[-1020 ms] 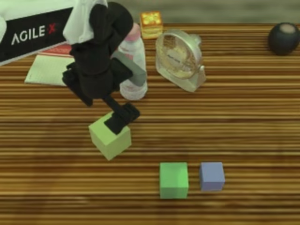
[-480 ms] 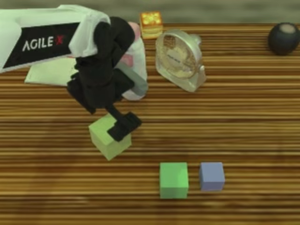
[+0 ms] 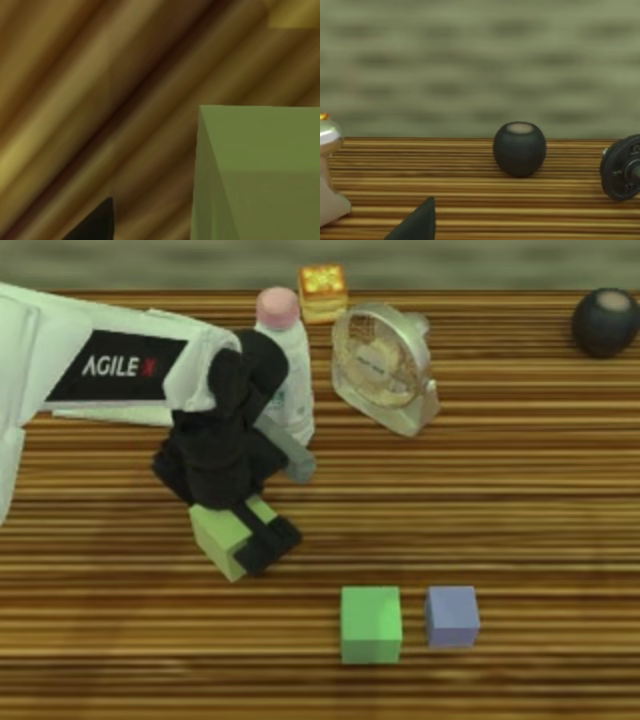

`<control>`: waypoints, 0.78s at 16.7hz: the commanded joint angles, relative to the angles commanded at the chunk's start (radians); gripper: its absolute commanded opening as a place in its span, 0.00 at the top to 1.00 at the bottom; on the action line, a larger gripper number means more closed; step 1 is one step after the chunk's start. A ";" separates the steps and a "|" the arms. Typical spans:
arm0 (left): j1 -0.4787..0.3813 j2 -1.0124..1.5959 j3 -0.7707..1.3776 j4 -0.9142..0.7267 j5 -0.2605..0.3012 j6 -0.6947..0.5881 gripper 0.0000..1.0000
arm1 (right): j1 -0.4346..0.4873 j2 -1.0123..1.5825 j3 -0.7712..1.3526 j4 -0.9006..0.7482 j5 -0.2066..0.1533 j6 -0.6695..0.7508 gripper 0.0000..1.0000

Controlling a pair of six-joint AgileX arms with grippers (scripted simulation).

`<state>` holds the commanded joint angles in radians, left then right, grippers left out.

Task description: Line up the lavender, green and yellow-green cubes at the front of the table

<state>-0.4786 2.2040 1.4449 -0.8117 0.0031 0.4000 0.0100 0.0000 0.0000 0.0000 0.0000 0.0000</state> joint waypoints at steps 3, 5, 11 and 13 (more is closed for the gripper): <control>0.000 0.000 0.000 0.000 0.000 0.000 0.15 | 0.000 0.000 0.000 0.000 0.000 0.000 0.00; 0.000 0.000 0.000 0.000 0.000 0.000 0.30 | 0.000 0.000 0.000 0.000 0.000 0.000 0.00; 0.000 0.000 0.000 0.000 0.000 0.000 0.75 | 0.000 0.000 0.000 0.000 0.000 0.000 0.00; 0.000 0.000 0.000 0.000 0.000 0.000 0.90 | 0.000 0.000 0.000 0.000 0.000 0.000 0.00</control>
<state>-0.4786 2.2040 1.4449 -0.8117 0.0031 0.4000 0.0100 0.0000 0.0000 0.0000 0.0000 0.0000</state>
